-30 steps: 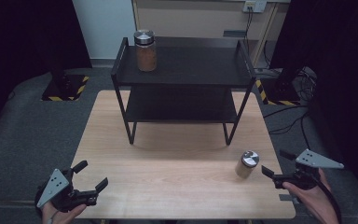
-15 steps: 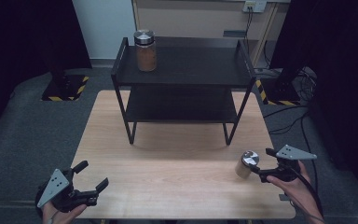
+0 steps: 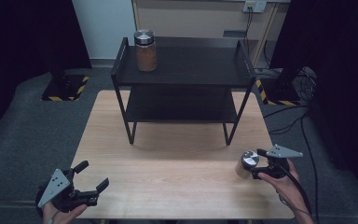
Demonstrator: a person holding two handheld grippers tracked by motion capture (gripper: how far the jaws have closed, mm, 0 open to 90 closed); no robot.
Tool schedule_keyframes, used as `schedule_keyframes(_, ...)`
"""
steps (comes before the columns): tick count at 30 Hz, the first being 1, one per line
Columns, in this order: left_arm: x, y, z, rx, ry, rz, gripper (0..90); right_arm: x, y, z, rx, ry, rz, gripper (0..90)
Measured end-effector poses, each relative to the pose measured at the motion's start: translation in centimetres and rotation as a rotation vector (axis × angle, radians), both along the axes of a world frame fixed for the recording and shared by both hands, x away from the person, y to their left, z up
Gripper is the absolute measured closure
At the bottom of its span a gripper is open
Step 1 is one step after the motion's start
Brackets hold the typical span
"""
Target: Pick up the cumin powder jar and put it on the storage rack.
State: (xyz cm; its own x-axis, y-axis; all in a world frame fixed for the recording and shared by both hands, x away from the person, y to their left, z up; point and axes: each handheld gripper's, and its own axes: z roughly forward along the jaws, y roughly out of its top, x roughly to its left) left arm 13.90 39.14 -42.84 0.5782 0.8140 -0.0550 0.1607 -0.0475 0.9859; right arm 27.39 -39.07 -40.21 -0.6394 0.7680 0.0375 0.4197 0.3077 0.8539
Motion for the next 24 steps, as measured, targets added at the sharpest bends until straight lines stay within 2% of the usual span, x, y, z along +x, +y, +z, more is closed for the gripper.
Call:
schedule_keyframes(3,0.0,0.0,0.0,-0.002,0.002,0.002,0.0,0.1,0.1,-0.3,-0.007,-0.011,0.005,22.2)
schedule_keyframes(6,0.0,0.0,0.0,-0.002,0.002,0.001,0.1,0.2,-0.1,-0.6,0.009,-0.012,0.020,32.8)
schedule_keyframes(12,0.0,0.0,0.0,-0.003,0.003,0.002,0.0,-0.4,0.6,-0.6,-0.013,-0.042,0.009,35.1)
schedule_keyframes(14,0.0,0.0,0.0,-0.004,0.004,0.003,0.1,-0.4,0.9,-0.3,-0.025,-0.040,0.007,35.2)
schedule_keyframes(18,0.0,0.0,0.0,-0.004,0.004,0.003,0.1,-0.2,0.8,-0.2,-0.011,-0.025,0.011,35.3)
schedule_keyframes(24,0.0,0.0,0.0,-0.005,0.004,0.004,0.0,0.0,0.8,0.5,-0.016,-0.019,0.030,35.4)
